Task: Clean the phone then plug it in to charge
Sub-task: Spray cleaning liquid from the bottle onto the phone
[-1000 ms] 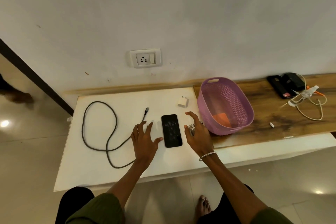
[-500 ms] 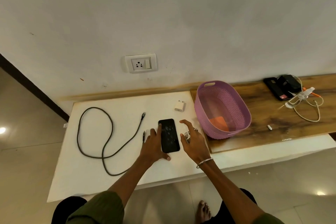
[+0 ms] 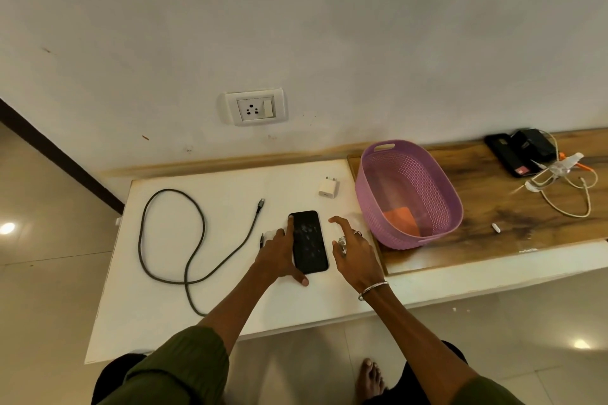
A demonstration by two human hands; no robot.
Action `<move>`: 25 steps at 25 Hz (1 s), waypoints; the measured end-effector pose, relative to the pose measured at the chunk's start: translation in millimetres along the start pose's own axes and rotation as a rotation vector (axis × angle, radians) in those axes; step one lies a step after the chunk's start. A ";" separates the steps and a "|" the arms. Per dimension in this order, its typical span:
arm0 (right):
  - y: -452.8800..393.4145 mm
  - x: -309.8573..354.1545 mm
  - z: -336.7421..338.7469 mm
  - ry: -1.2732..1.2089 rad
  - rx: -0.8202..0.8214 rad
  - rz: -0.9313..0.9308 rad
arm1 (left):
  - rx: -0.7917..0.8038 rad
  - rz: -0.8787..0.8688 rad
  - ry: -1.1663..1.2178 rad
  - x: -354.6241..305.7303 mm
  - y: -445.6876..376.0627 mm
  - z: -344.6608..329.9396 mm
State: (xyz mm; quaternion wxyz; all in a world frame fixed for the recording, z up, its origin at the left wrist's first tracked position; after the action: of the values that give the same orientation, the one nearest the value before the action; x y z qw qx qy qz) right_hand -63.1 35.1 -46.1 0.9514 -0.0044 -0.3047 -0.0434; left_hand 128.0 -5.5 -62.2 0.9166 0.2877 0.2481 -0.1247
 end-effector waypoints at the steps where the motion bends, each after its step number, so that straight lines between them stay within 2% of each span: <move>1: -0.1 0.3 0.3 0.015 -0.009 -0.003 | -0.006 -0.003 0.030 0.6 0.5 0.6; 13: -1.1 1.2 4.2 0.162 -0.131 -0.054 | -0.033 -0.014 0.106 1.9 6.2 2.9; 21: 26.4 -13.8 3.1 0.061 -0.091 -0.026 | -0.045 -0.005 0.120 -0.5 10.9 3.7; 25: 33.3 -13.8 4.1 -0.001 -0.126 -0.061 | -0.036 0.005 0.107 -1.0 14.7 3.3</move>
State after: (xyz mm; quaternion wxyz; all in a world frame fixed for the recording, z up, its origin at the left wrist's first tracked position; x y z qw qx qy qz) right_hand -73.9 69.6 -50.1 0.9474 -0.0553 -0.3017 -0.0913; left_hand 133.8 4.5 -52.4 0.9074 0.2779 0.2981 -0.1022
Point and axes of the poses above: each hand's wrist, its own y-axis away from the middle knuckle, its own z-axis out of the back of the hand, x = y × z, the point moved 2 cm from there along -y, towards the middle knuckle, and after that the axes turned 2 degrees about -z, right-handed, at the moved point
